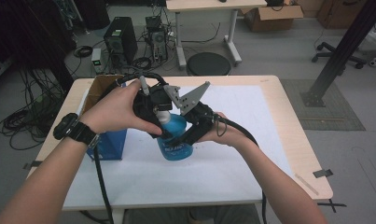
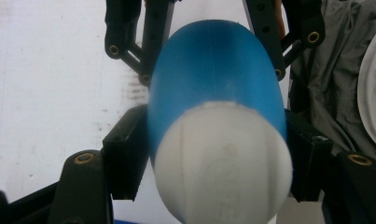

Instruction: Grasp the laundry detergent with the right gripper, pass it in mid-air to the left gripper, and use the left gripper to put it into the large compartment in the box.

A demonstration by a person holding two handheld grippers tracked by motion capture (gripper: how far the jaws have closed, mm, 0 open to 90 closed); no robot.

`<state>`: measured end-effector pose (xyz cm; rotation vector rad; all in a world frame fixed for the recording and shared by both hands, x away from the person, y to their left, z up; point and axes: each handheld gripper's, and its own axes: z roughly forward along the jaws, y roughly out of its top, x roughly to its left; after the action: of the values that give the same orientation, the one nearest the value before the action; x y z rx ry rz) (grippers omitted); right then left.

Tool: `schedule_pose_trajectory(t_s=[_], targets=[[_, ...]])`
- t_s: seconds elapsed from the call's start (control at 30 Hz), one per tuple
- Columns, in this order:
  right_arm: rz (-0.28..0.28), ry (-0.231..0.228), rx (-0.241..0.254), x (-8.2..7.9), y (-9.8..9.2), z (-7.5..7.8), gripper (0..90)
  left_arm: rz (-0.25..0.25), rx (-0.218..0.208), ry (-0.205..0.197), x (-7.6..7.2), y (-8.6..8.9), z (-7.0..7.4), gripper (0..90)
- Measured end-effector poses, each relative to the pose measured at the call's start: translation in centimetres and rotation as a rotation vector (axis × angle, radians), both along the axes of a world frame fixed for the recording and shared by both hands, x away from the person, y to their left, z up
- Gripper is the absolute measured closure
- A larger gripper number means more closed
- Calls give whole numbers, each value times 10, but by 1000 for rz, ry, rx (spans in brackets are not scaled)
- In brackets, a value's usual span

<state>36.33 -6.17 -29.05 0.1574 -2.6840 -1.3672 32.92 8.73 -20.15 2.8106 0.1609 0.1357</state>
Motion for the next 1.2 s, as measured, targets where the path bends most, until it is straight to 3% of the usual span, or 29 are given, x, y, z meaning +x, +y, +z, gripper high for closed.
schedule_pose_trajectory(t_s=[0.53, 0.7, 0.73, 0.8, 0.93, 1.0, 1.2], targets=[[-11, -2, 3, 1, -2, 0, 424, 36, 16, 10, 1, -4, 5, 380], [0, 12, -1, 2, -2, -1, 409, 62, 37, 42, 2, -9, 6, 380], [1, 12, 2, 2, -2, -1, 381, 66, 42, 48, 3, -10, 7, 380], [-25, 1, 5, 2, -3, -1, 226, 81, 55, 54, 4, -10, 9, 380], [-76, 3, -38, 6, -10, -5, 122, 151, 83, 49, 8, -5, 17, 381], [-100, 8, -60, 10, -16, -7, 112, 211, 93, 44, 11, 0, 23, 381], [-181, -65, -216, 17, -41, -14, 88, 408, 87, 34, 22, 22, 49, 381]])
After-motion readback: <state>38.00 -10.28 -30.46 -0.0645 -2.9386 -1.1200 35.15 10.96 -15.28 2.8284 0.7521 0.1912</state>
